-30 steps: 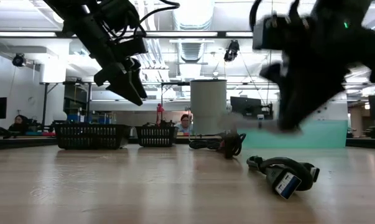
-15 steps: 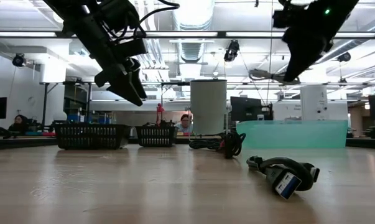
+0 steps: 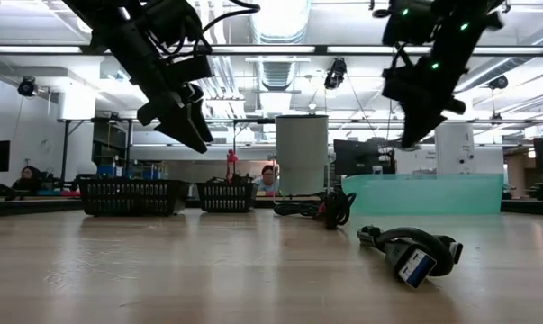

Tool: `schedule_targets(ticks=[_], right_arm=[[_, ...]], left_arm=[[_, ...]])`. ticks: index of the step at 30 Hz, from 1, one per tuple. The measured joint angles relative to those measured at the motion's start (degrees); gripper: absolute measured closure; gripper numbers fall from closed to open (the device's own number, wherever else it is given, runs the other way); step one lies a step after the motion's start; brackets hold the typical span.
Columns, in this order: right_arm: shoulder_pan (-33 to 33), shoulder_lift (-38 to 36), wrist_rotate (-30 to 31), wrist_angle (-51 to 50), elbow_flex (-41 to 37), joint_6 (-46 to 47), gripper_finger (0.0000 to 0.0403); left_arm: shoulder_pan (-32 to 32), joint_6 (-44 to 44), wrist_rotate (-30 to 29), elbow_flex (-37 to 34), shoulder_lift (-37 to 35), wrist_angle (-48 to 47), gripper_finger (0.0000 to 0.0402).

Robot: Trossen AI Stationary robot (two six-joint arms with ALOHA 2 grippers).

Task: Pick and place items into bin
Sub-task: Put the white charger cable into the light blue bin, then put the middle black charger cable into the light blue bin

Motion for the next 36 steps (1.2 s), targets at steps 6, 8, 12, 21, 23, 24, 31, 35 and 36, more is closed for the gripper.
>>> schedule_targets(ticks=[6,8,12,21,23,24,31,35,36], right_arm=[[-9.7,1.3,-7.6,5.8,-0.1,-8.5,0.0384],[-11.8,1.6,-8.6,5.8,0.0,-9.3,0.0384],[-13.5,1.6,-8.8,5.8,-0.1,-9.4,0.0379],[-13.5,1.6,-8.8,5.9,-0.1,-11.6,0.031],[-13.5,1.6,-8.8,6.0,-0.1,-11.7,0.0296],[-13.5,1.6,-8.9,6.1,-0.1,-11.7,0.029],[-9.5,1.6,-22.9,13.7,-0.7,-17.0,0.0268],[-4.4,1.6,-25.3,21.3,-1.4,-20.5,0.0266],[-2.8,1.6,-26.1,22.9,-1.5,-21.8,0.0266]], left_arm=[[0.0,0.0,0.0,0.0,0.0,0.0,0.012],[0.0,0.0,0.0,0.0,0.0,0.0,0.012],[0.0,0.0,0.0,0.0,0.0,0.0,0.012],[0.0,-0.2,0.0,-0.2,0.0,0.0,0.012],[0.0,-0.2,0.0,-0.2,0.0,-0.1,0.012],[0.0,-0.2,0.0,-0.3,0.0,-0.1,0.012],[0.0,-0.1,0.0,-0.7,0.0,-0.2,0.012],[0.0,-0.1,0.0,-0.7,0.0,-0.1,0.012],[0.0,-0.2,0.0,-0.7,0.0,0.0,0.012]])
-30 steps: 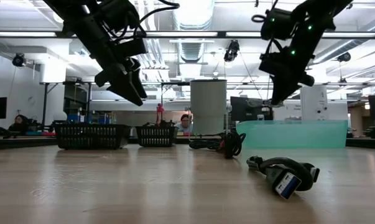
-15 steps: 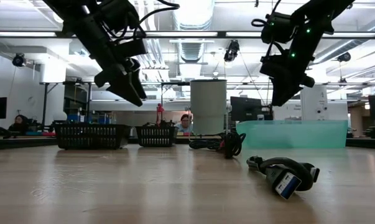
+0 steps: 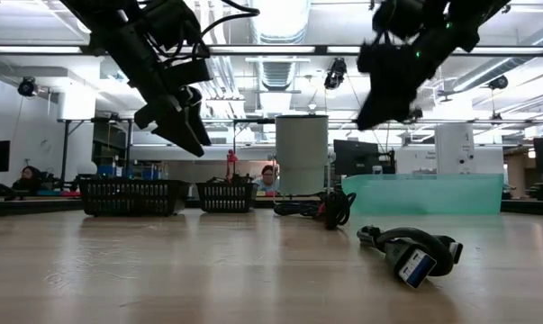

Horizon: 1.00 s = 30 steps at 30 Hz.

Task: Pick and place items into bin
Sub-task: Put the middle black charger cable into the light blue bin

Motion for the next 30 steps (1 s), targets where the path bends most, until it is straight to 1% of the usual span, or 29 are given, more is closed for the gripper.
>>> schedule_targets(ticks=[3,6,9,12,13,15,19,21,25,30], right_arm=[[5.4,0.0,-2.5,3.5,-0.2,-5.7,0.0266],[11.9,0.7,-3.1,5.3,-0.2,-15.5,0.0266],[18.3,3.0,-3.1,6.4,-0.2,-25.4,0.0266],[23.7,7.0,-3.0,8.5,-0.2,-31.7,0.0266],[25.1,8.5,-2.4,9.3,-0.2,-33.1,0.0266],[27.6,11.7,1.7,10.8,0.3,-34.5,0.0266],[30.7,18.6,13.2,11.1,2.1,-35.6,0.026],[31.5,22.0,16.4,11.0,3.1,-36.7,0.0253],[32.0,27.6,16.5,10.8,6.3,-38.9,0.0239],[32.1,32.0,16.5,10.0,9.9,-40.5,0.0229]], left_arm=[[0.0,0.0,0.0,0.0,0.0,0.0,0.012],[0.0,0.0,0.0,0.0,0.0,0.0,0.012],[0.0,0.0,0.0,0.0,0.0,0.0,0.012],[0.0,0.0,0.0,0.0,0.0,0.0,0.012],[0.0,0.0,0.0,0.0,0.0,0.0,0.012],[0.0,0.0,0.0,-0.1,0.0,-0.1,0.012],[0.0,0.0,0.0,-0.1,0.0,0.1,0.012],[0.0,0.0,0.0,-0.1,0.0,0.1,0.012],[0.0,0.0,0.0,-0.1,0.0,0.1,0.012],[0.0,0.0,0.0,-0.1,0.0,0.1,0.012]])
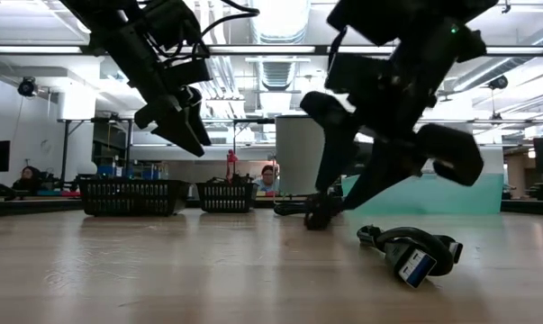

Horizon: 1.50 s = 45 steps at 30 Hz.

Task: Pick and place items into bin
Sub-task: Put the middle black charger cable into the light blue bin

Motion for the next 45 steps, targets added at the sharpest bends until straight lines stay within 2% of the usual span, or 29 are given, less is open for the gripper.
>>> schedule_targets(ticks=[6,11,15,22,26,31,39,45], right_arm=[[0.0,3.1,0.0,0.0,2.3,-6.7,0.0234],[-0.1,4.7,0.1,-0.2,3.6,-7.2,0.025],[-0.1,4.8,0.1,-0.5,3.6,-5.2,0.028],[-0.2,4.6,1.9,-1.2,3.7,-2.2,0.036],[-0.1,4.2,1.6,-1.1,3.9,-2.7,0.0372],[0.1,4.0,1.0,-1.0,6.2,-0.7,0.0348],[-1.7,4.6,-5.6,-0.3,6.9,0.0,0.0274],[-3.9,4.5,-6.4,0.3,7.3,0.6,0.0226]], left_arm=[[0.0,0.0,0.0,0.0,0.0,-0.1,0.012],[0.0,0.0,0.0,0.0,0.0,-0.1,0.012],[0.0,0.0,0.0,0.0,0.0,-0.1,0.012],[0.0,0.0,0.0,-0.1,0.0,0.0,0.012],[0.0,0.0,0.0,-0.1,0.0,-0.1,0.012],[0.0,0.0,0.0,-0.1,0.0,-0.1,0.012],[0.0,0.0,0.0,-0.1,0.0,-0.1,0.012],[0.0,0.0,0.0,-0.1,0.0,-0.1,0.012]])
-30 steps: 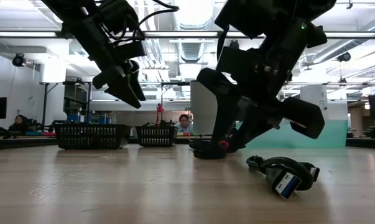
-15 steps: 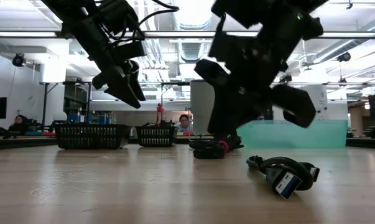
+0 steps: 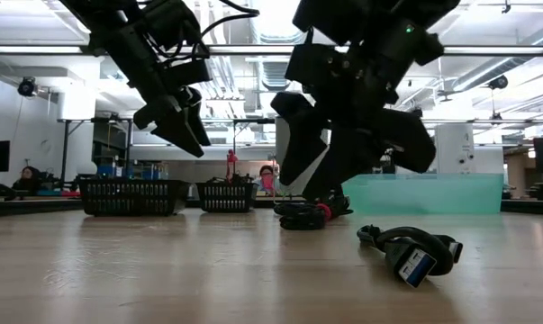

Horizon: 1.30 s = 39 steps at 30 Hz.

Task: Pick and place items into bin
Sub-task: Put the middle black charger cable into the light blue bin

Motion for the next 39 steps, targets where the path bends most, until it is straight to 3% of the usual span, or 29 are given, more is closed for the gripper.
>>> schedule_targets(ticks=[8,21,39], right_arm=[[-3.9,0.1,-8.4,-0.2,-0.5,-1.8,0.0208],[-5.9,0.2,-11.9,1.9,-4.6,-1.3,0.0237],[-6.1,4.8,-13.9,1.7,-5.0,0.4,0.0382]], left_arm=[[0.0,-1.3,0.0,0.0,0.0,-0.2,0.012],[0.0,-1.4,0.0,0.0,0.0,-0.2,0.012],[0.0,-1.5,0.0,0.0,0.0,0.0,0.012]])
